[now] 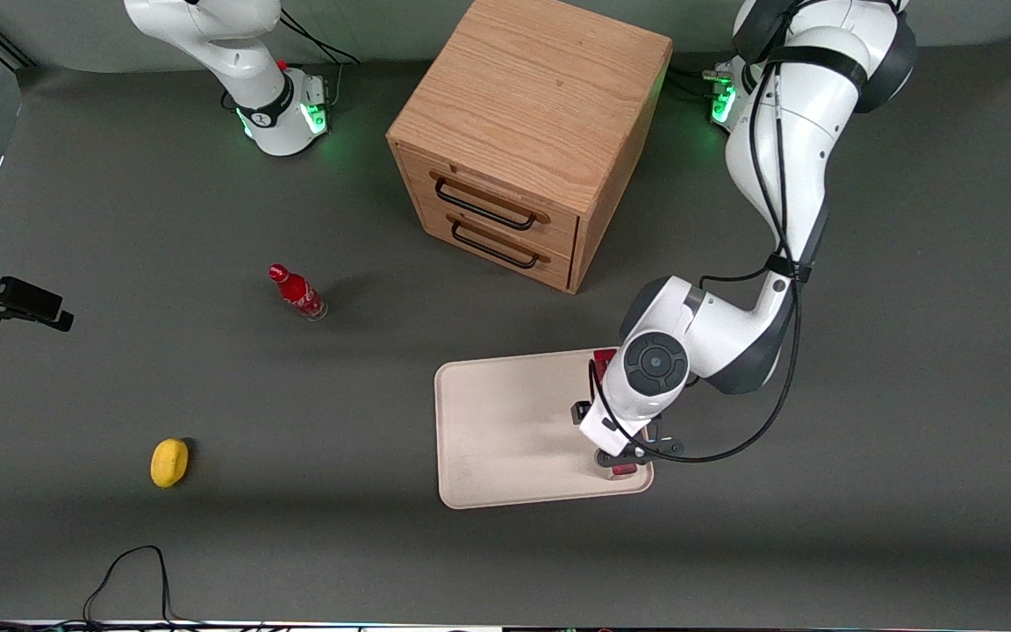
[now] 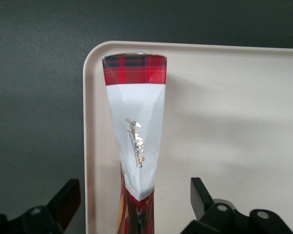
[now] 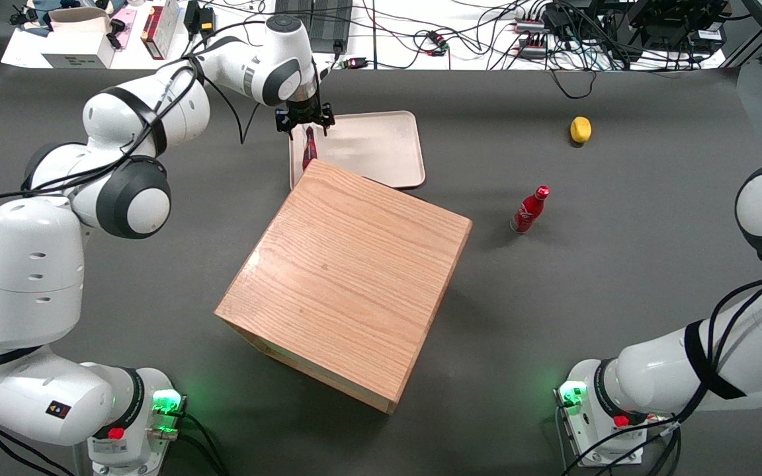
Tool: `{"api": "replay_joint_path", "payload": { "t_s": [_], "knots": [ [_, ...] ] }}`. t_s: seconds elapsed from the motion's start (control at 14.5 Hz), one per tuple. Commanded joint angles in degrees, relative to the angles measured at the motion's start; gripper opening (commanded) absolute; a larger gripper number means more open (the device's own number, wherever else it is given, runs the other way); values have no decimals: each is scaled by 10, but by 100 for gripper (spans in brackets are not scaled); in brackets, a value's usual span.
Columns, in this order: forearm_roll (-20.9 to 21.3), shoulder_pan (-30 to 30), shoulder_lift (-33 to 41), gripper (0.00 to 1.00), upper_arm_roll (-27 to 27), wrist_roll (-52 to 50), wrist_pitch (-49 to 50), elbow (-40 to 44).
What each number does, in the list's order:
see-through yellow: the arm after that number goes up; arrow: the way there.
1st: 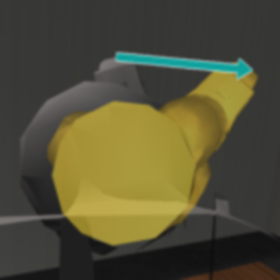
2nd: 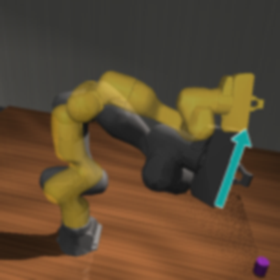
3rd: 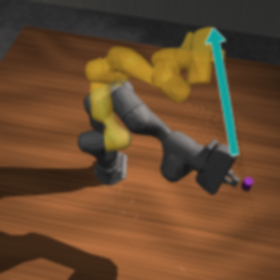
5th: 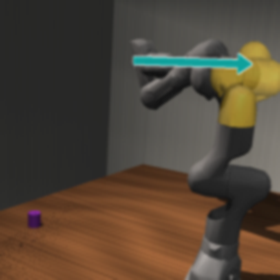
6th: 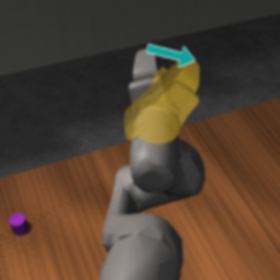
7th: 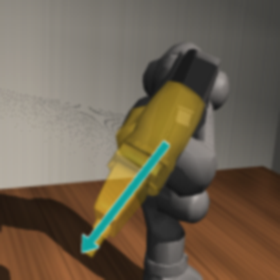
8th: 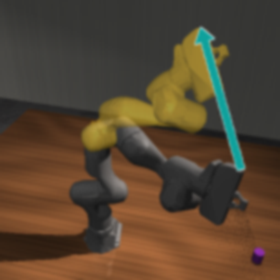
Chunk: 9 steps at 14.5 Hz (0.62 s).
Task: Place red cookie box on tray
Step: 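Lower the box onto the tray and open the left gripper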
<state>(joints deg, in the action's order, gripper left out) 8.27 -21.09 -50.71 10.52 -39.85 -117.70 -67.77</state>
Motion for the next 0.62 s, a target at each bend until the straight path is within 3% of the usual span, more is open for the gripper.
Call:
{"api": "replay_joint_path", "payload": {
  "t_s": [0.0, 0.34, 0.55],
  "knots": [
    [9, -3, 7, 100, -2, -10, -5, -6],
    [5, 22, 50, 100, 1, 0, 59, -13],
    [4, 24, 154, 100, 2, 17, 145, -66]
  ]
}}
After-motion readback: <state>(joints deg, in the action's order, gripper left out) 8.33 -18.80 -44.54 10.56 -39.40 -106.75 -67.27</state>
